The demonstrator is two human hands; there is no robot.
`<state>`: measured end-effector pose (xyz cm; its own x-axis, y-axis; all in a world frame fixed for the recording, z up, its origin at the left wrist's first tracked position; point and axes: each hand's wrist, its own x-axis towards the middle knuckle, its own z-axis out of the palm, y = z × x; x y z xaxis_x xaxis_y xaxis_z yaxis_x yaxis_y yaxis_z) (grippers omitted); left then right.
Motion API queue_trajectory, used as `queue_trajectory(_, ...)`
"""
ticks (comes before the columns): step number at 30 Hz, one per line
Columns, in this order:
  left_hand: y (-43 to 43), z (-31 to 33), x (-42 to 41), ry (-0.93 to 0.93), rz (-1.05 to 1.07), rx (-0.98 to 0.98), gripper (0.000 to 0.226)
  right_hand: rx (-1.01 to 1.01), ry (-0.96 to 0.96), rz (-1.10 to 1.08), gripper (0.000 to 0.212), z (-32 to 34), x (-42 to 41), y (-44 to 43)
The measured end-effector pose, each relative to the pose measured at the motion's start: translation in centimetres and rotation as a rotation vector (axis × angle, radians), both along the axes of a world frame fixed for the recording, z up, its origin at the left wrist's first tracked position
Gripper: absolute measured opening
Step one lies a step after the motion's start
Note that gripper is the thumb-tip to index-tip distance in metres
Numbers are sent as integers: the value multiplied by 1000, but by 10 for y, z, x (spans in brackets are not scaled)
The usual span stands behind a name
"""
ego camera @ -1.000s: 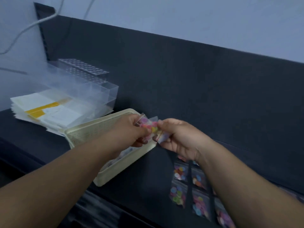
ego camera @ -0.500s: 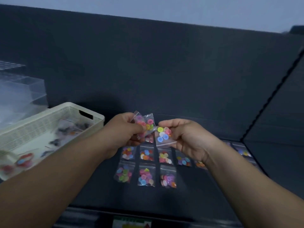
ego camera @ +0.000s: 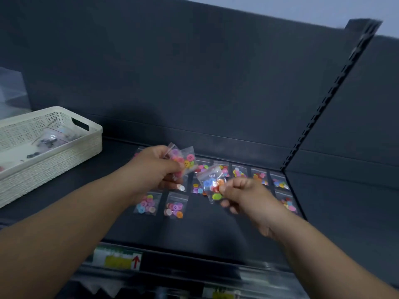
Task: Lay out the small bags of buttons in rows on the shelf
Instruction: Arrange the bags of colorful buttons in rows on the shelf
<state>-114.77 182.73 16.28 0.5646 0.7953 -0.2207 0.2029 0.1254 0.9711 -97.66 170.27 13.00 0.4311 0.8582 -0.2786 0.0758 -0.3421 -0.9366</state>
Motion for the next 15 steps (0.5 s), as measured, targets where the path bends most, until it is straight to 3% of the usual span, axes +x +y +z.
queue_trajectory(3,2,2,-4,14,-12,12,7,-66,123,-98,11,-12,-11,-7)
queue_trajectory(5,4,3,-6,32,-35,14,6,-147,100,-120,11,-20,-18,-8)
queue_trajectory(6,4,3,-7,43,-49,17,6,-219,-48,-89,18,-24,-19,-10)
queue_trajectory(8,6,4,-10,61,-74,23,6,-365,-589,20,26,-29,-16,-16)
queue_trajectory(9,7,3,-11,67,-86,25,7,-376,-855,50,22,-30,-15,-19)
queue_trajectory(10,9,3,-13,71,-99,24,8,-312,-983,63,14,-30,-15,-21)
queue_trajectory(11,10,2,-14,75,-112,21,8,-212,-996,96,5,-32,-15,-23)
queue_trajectory(15,14,-4,-19,91,-140,12,10,-21,-883,294,18,-55,-22,-21)
